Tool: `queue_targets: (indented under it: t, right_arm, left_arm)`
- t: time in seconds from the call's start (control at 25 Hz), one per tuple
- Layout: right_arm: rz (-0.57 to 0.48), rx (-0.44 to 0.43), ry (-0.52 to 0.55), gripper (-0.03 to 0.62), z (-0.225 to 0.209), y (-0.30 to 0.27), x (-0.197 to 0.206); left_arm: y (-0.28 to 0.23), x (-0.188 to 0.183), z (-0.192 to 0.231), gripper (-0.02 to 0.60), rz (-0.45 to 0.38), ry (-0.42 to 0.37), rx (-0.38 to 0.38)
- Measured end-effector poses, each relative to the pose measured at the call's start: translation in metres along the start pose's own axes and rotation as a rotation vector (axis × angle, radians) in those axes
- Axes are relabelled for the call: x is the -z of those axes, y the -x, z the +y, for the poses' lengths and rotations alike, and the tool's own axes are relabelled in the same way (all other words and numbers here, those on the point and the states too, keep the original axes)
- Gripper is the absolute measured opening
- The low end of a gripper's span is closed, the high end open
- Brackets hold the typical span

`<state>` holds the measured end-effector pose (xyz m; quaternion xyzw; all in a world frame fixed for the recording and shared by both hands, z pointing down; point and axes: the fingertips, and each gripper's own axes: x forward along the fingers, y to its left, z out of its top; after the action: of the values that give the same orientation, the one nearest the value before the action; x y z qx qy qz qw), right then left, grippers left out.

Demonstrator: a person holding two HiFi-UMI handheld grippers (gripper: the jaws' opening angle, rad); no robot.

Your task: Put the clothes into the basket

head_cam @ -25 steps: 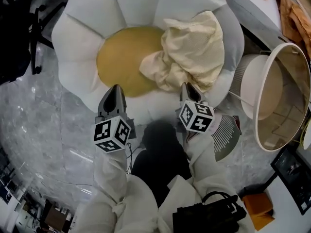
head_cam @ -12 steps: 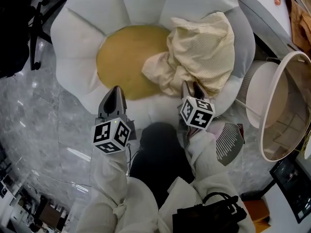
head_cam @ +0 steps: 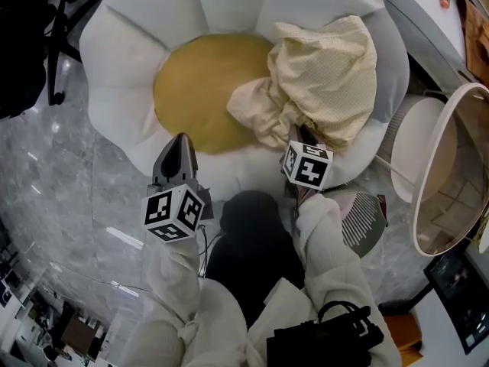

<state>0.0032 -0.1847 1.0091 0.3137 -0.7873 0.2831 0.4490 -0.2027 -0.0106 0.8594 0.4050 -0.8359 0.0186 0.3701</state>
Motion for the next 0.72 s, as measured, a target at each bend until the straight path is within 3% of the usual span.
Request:
queue_targets:
  t: [0.12,0.4,0.72]
  right_arm:
    - [0.016,0.011,0.047,0.044,0.002,-0.002,0.003]
    - [-0.053,-0.018,-0.003,0.029,0.003,0.026,-0.016]
    - [-0.043,-0.008,-0.026,0.029,0.019,0.114,-0.062]
  left_arm:
    - [0.003,0.002,0.001,0.006,0.01,0.011,-0.001]
    - [0.019,-0.011,0.002,0.006,0.05,0.031,-0.019]
    - [0.07,-0.072,-0.018,0.006,0.125,0.044,-0.018]
